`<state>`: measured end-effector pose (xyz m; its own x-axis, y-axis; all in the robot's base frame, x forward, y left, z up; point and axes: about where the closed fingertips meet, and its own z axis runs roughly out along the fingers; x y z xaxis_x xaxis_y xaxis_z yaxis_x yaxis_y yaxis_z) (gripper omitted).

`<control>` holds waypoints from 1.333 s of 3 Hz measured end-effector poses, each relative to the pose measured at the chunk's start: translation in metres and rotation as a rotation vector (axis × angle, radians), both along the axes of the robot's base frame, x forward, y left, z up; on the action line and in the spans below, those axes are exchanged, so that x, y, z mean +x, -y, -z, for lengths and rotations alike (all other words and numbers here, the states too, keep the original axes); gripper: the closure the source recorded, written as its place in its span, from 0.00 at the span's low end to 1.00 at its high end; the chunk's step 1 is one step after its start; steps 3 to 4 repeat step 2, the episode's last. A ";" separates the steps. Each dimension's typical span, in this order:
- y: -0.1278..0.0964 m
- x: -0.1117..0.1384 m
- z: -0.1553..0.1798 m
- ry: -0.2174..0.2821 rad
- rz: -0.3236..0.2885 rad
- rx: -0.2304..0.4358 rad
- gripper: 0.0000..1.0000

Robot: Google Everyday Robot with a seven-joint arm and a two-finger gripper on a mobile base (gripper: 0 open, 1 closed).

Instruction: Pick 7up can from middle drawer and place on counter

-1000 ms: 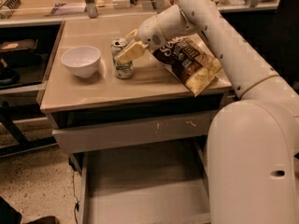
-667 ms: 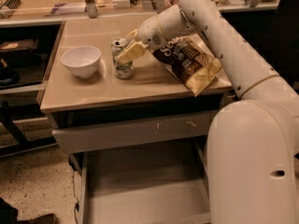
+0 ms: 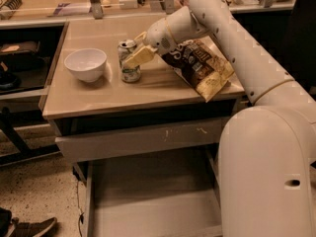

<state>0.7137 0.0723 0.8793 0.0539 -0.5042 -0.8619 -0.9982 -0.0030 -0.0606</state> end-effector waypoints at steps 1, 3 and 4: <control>0.000 0.000 0.000 0.000 0.000 0.000 0.00; 0.000 0.000 0.000 0.000 0.000 0.000 0.00; 0.000 0.000 0.000 0.000 0.000 0.000 0.00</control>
Offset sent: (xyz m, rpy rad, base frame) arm 0.0000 0.0000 0.0000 0.0000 0.0000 0.0000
